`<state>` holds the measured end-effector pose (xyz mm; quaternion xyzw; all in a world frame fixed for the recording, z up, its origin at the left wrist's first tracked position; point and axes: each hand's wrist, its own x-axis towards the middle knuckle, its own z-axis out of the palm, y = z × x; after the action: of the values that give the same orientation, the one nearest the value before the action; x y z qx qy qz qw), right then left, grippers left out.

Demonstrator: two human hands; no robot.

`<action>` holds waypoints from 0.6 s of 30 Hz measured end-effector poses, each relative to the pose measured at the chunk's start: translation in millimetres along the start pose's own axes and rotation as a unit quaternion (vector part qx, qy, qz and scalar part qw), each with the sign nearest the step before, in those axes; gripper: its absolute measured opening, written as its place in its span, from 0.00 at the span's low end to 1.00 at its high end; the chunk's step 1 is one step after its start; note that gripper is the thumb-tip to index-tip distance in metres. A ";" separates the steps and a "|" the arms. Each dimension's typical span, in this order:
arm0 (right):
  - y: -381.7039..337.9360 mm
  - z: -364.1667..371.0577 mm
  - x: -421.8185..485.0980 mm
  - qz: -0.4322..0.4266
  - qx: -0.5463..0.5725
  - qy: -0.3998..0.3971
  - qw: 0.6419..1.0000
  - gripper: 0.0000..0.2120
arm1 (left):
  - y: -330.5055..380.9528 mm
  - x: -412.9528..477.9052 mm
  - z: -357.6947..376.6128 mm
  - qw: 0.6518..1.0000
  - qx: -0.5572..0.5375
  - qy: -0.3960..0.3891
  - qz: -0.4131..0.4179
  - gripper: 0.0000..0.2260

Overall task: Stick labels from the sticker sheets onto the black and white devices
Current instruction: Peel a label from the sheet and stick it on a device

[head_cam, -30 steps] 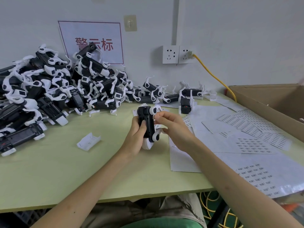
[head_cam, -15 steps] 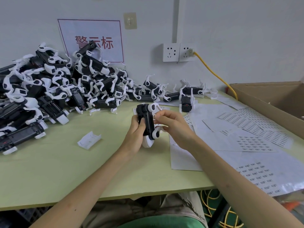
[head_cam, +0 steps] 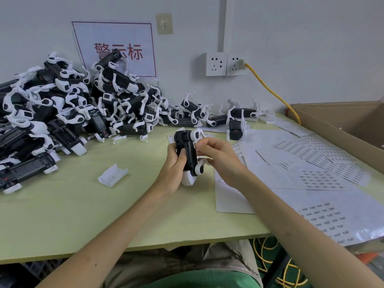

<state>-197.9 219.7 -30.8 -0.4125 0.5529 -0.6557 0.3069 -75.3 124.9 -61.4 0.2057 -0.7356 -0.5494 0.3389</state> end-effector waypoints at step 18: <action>4.7 0.8 0.3 -0.025 -0.007 0.025 0.999 0.13 | 0.8 -0.1 2.0 1.000 0.026 -0.010 0.011 0.07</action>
<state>-197.6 218.1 -35.3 -0.4115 0.5544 -0.6696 0.2737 -76.6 126.5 -61.0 0.2011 -0.7554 -0.5283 0.3314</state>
